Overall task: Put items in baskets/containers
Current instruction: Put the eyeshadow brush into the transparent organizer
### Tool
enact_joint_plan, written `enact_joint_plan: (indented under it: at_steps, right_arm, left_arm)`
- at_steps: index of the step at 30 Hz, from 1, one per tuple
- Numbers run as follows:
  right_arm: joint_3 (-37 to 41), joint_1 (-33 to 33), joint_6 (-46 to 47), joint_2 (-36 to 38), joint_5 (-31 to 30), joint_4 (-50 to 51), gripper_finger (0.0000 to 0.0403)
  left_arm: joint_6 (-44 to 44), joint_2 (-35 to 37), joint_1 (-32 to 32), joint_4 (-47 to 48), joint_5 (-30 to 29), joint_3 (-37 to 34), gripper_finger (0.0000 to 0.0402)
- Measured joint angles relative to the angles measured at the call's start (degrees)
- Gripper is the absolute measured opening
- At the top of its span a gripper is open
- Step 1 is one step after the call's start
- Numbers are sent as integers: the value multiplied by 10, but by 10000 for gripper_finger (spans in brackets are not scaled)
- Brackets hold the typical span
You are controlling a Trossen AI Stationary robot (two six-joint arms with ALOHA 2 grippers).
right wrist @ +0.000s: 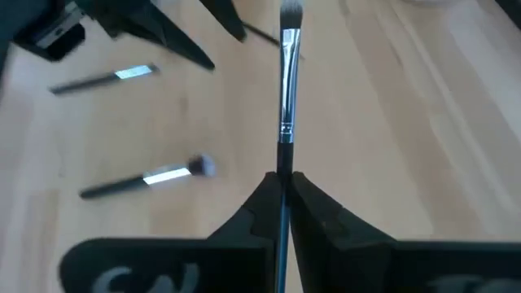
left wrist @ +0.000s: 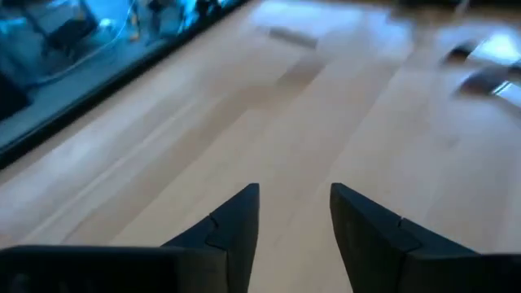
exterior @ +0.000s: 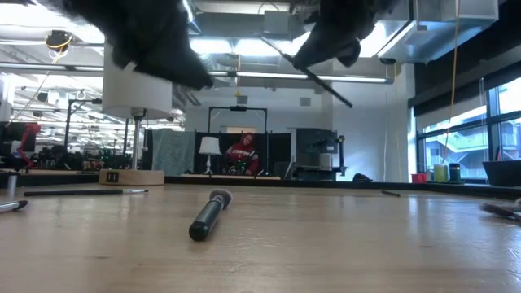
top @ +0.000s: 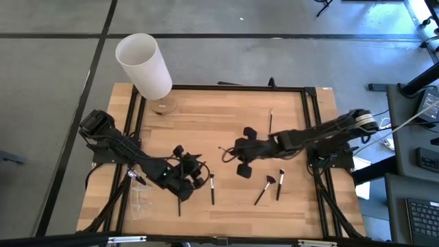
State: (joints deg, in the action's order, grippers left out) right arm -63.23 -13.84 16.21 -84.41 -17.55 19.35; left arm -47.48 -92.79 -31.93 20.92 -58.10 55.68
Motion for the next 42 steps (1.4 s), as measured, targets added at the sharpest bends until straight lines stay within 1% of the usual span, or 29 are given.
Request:
enact_joint_plan:
  at_steps: [2,4,6,8,11,14,17,19,22,24,26,29,31,33,36,42]
  right_arm:
    - [57,-9,-8,20,2,-99,19]
    - [111,-17,-16,37,2,-220,18]
    - [162,-23,-22,39,1,-323,19]
    - [208,-28,-31,36,2,-400,21]
    - [257,-32,-44,37,1,-518,22]
    - [296,-34,-56,38,1,-596,22]
    - [318,-34,-69,37,4,-630,22]
    - [328,-34,-77,38,4,-635,23]
    - [339,-34,-81,38,2,-632,23]
    - [345,-34,-87,38,2,-642,23]
    - [351,-37,-93,38,1,-651,23]
    - [355,-37,-96,38,2,-658,23]
    - [355,-37,-100,38,1,-658,23]
    - [355,-37,-104,38,2,-658,23]
    - [355,-37,-107,38,1,-658,23]
    - [355,-37,-107,38,1,-658,23]
  left_arm:
    - [48,0,-3,-72,-4,0,159]
    - [123,0,-4,-164,0,0,171]
    - [203,0,-6,-250,19,0,184]
    - [255,0,-4,-303,37,0,196]
    - [282,0,6,-331,39,0,215]
    - [277,-6,27,-337,47,-1,230]
    - [289,-22,48,-378,66,-16,240]
    - [318,-33,63,-443,91,-30,243]
    - [377,-49,83,-569,134,-52,244]
    - [410,-54,93,-630,154,-65,244]
    - [418,-56,106,-668,174,-73,244]
    - [419,-57,122,-688,189,-78,243]
    - [421,-57,132,-706,213,-78,238]
    - [417,-57,142,-713,240,-78,227]
    - [405,-57,149,-725,264,-78,199]
    - [392,-57,151,-722,264,-78,121]
